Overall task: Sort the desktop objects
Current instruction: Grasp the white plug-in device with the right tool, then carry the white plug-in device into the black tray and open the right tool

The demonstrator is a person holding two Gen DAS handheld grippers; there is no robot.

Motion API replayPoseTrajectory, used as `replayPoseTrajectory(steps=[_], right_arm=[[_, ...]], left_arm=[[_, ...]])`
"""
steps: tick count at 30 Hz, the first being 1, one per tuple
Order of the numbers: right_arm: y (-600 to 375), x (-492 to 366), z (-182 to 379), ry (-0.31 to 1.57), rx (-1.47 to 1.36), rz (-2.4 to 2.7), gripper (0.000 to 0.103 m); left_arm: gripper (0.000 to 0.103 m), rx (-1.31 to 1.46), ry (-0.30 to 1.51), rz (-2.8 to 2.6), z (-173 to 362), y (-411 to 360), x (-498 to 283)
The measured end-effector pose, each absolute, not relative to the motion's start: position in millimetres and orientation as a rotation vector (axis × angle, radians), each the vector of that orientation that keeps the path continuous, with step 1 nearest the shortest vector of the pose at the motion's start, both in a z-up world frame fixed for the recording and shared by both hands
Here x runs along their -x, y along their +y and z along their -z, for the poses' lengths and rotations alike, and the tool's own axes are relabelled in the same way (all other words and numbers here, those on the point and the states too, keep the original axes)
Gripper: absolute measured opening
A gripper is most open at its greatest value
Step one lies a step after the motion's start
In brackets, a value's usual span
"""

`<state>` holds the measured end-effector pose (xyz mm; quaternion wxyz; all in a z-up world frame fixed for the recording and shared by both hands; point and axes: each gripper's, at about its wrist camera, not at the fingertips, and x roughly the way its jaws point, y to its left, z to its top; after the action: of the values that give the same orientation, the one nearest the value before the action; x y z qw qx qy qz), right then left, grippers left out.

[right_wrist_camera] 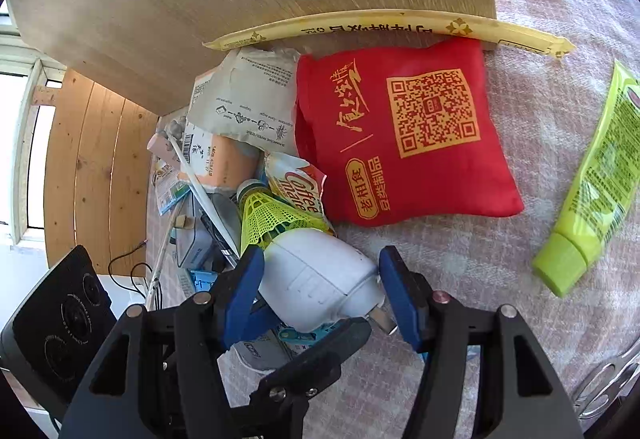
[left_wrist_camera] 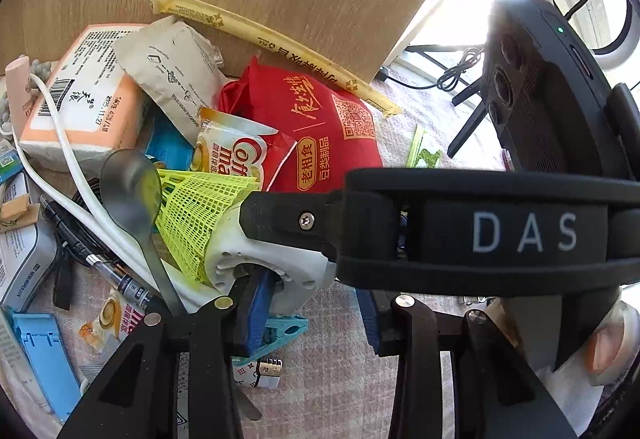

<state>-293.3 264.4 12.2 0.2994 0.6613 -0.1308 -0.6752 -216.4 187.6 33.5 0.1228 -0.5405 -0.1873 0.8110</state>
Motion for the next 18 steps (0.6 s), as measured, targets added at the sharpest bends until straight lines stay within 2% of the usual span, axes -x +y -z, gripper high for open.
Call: replayPoseTrajectory(steps=[10,18], right_arm=[[301,259,-41,-0.406,-1.721,1.856,0.059],[371,216,-73,-0.535,-1.656,1.972,0.059]], left_arm=[[0.035,1.502,-0.549,-2.292,-60,202,193],[0.035,1.416,-0.469,-2.198,-90,257,174]])
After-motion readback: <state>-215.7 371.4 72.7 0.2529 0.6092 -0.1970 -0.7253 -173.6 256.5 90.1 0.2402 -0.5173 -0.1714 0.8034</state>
